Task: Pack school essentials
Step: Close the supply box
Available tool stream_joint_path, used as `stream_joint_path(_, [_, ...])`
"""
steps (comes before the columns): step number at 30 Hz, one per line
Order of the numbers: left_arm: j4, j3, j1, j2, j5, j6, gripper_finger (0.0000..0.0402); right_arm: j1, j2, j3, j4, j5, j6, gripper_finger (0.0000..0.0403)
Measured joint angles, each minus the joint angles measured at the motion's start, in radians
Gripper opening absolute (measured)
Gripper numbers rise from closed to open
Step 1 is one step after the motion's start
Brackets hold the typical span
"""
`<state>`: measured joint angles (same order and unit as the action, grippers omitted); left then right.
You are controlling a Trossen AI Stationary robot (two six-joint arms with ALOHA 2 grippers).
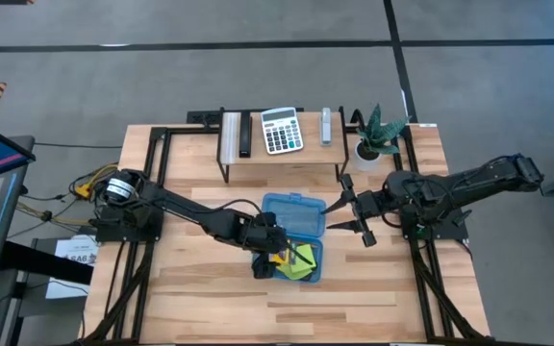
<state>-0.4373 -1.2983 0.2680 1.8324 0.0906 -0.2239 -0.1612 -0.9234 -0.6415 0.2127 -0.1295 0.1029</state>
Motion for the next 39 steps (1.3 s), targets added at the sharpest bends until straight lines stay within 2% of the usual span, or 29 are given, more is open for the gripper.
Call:
stream_joint_path(3, [0.004,-0.011,0.009,-0.009,0.008,0.038,0.0347,-0.001,0.000,0.000,-0.015,0.000,-0.014,0.0189])
stream_joint_path(6, [0.030,-0.011,0.026,-0.053,0.064,0.091,0.0325,0.000,0.000,0.000,-0.051,0.000,-0.047,0.0185])
stream_joint_path(12, [0.103,0.100,0.036,-0.192,0.126,0.114,0.0280,-0.009,-0.006,0.006,-0.111,0.012,-0.119,0.0181])
stream_joint_path(20, [0.540,0.402,0.038,-0.386,0.156,0.159,0.0254,-0.035,-0.059,0.034,-0.116,0.133,-0.123,0.0180])
stream_joint_path(25, [0.818,0.560,0.034,-0.445,0.193,0.199,0.0252,-0.034,-0.141,0.032,-0.053,0.136,-0.123,0.0180])
stream_joint_path(28, [0.967,0.630,0.019,-0.453,0.176,0.222,0.0252,-0.034,-0.202,0.032,-0.002,0.136,-0.123,0.0179])
stream_joint_path(33, [1.093,0.706,-0.023,-0.453,0.133,0.231,0.0252,-0.033,-0.271,0.032,0.061,0.135,-0.123,0.0172])
stream_joint_path(39, [1.081,0.735,-0.050,-0.453,0.093,0.236,0.0251,-0.032,-0.247,0.032,0.045,0.133,-0.137,0.0157])
